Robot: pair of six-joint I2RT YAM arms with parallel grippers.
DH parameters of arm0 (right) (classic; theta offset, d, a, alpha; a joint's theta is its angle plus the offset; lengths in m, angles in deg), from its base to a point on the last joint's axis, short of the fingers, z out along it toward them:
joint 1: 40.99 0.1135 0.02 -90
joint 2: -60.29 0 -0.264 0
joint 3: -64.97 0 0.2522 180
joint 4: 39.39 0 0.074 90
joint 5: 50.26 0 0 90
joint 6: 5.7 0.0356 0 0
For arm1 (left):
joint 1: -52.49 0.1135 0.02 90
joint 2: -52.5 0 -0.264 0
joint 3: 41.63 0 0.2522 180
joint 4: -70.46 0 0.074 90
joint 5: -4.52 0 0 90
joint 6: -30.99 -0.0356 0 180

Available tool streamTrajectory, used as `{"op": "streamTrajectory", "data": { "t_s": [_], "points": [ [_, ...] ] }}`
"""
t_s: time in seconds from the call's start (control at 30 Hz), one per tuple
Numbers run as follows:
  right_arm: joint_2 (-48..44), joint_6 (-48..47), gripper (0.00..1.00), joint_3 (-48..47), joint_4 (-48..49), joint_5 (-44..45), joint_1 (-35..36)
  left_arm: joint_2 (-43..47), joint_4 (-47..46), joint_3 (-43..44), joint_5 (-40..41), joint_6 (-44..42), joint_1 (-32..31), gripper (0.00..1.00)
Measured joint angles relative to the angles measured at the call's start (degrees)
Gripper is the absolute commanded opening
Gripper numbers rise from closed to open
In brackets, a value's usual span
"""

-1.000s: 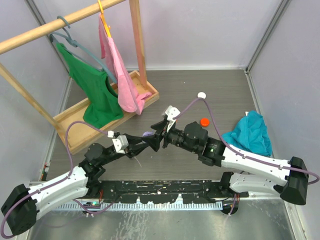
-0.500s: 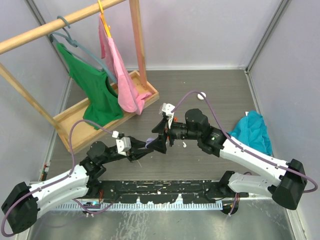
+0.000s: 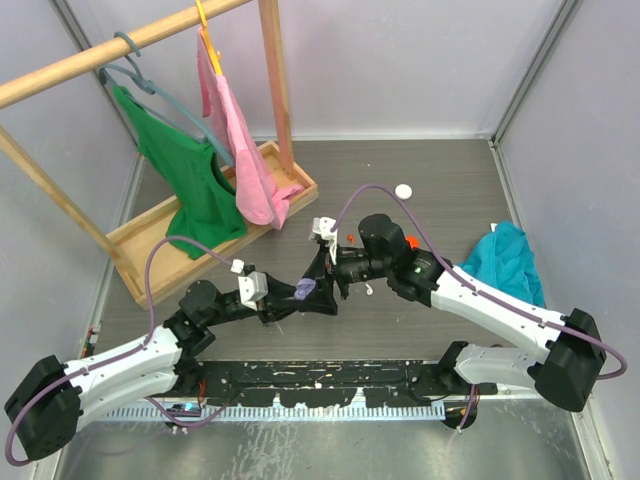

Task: Insert the wireless bluetooth earbuds into the charging case
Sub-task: Close the charging case.

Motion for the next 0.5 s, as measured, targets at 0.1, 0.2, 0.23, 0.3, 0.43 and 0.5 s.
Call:
{"op": "streamTrajectory", "data": {
  "t_s": [0.1,0.2,0.23,0.3,0.43,0.5],
  "points": [
    [0.0,-1.2,0.82,-0.4,-1.0,-0.4,-0.2,-0.1,0.0,0.0,0.6,0.2,-0.1,0.0],
    [-0.2,-2.4,0.82,-0.7,-1.9,-0.4,-0.3,-0.2,0.7,0.0,1.3,0.5,-0.1,0.0],
    [-0.3,-2.8,0.82,-0.8,-2.3,-0.3,-0.3,-0.2,1.0,0.0,1.7,0.6,-0.1,0.0],
    [-0.9,-3.1,0.82,-0.9,-3.1,-0.8,-0.3,-0.5,1.7,0.0,3.3,1.1,-0.1,0.0],
    [-1.6,-3.9,0.81,-0.9,-4.2,-1.0,-0.4,-0.8,2.4,0.1,5.0,1.6,-0.3,0.0],
    [-1.6,-4.3,0.81,-0.9,-4.4,-0.8,-0.4,-0.8,2.8,0.1,5.5,1.9,-0.3,0.0]
  ]
}}
